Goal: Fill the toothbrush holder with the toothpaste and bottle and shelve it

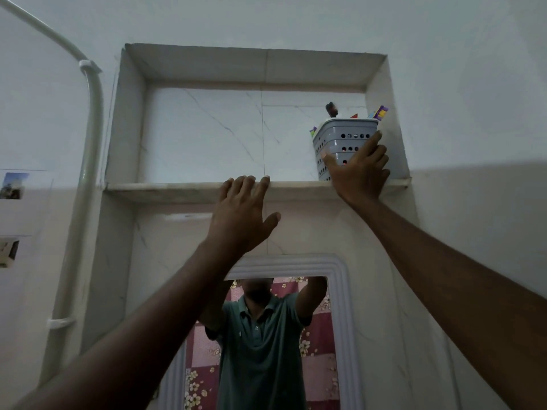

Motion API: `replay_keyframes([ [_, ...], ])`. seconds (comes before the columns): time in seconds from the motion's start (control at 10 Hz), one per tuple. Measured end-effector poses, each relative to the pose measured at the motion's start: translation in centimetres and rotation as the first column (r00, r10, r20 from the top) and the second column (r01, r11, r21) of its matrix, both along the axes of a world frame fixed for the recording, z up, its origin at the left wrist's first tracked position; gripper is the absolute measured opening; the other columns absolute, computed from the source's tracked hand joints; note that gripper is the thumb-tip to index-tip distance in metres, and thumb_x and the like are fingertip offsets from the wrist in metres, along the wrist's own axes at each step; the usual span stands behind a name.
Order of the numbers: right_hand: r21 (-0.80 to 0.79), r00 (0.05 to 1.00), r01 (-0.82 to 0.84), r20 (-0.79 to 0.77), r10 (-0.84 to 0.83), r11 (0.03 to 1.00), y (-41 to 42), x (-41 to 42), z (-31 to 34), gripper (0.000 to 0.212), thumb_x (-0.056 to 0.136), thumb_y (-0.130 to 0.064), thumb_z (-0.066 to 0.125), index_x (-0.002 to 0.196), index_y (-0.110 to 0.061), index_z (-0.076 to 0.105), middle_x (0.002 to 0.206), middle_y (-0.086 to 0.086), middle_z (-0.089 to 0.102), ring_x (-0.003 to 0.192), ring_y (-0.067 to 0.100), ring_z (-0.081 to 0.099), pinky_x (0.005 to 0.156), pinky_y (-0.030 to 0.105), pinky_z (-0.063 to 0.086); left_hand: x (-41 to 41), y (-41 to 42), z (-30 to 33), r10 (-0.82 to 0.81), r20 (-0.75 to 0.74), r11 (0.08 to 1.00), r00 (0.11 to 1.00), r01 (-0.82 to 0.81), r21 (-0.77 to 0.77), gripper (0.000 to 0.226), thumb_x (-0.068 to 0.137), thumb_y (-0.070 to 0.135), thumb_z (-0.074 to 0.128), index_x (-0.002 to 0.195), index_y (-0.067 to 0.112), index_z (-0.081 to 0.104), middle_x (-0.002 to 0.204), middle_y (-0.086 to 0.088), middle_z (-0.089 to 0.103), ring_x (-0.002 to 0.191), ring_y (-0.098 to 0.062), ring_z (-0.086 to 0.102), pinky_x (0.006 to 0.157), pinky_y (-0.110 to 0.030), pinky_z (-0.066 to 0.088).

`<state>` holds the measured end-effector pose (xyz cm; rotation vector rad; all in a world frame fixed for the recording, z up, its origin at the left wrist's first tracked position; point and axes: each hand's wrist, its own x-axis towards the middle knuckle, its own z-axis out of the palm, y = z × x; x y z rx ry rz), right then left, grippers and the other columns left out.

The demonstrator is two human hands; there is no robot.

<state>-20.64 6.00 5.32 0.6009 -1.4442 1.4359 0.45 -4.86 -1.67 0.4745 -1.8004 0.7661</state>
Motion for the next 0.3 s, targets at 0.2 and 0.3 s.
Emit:
replay_keyframes([
  [0.2,0.063,0.996,0.024,-0.082,-0.019,0.998,1.0,-0.1,-2.5,0.103,0.085,-0.068,0.048,0.156,0.001,0.021,0.146,0.024,0.042,0.129,0.043,0.045,0.105,0.053,0.038,1.0,0.3,-0.2,-0.041,0.055,0.999,0.998,0.04,0.022,0.076,0.089,0.053,0.05,0.151,0.015,0.03,0.153,-0.015,0.038,0.145,-0.031,0.031,0.12,-0.045,0.022],
  [0.3,0.064,0.977,0.096,-0.195,-0.082,0.993,1.7,0.9,-4.2,0.088,0.088,-0.057,0.05,0.153,-0.001,0.03,0.146,0.026,0.044,0.131,0.043,0.045,0.108,0.051,0.037,2.5,0.9,-1.7,-0.078,-0.002,0.996,0.997,0.078,0.035,0.071,0.088,0.048,0.051,0.147,0.013,0.036,0.149,-0.016,0.041,0.141,-0.032,0.036,0.115,-0.044,0.031],
])
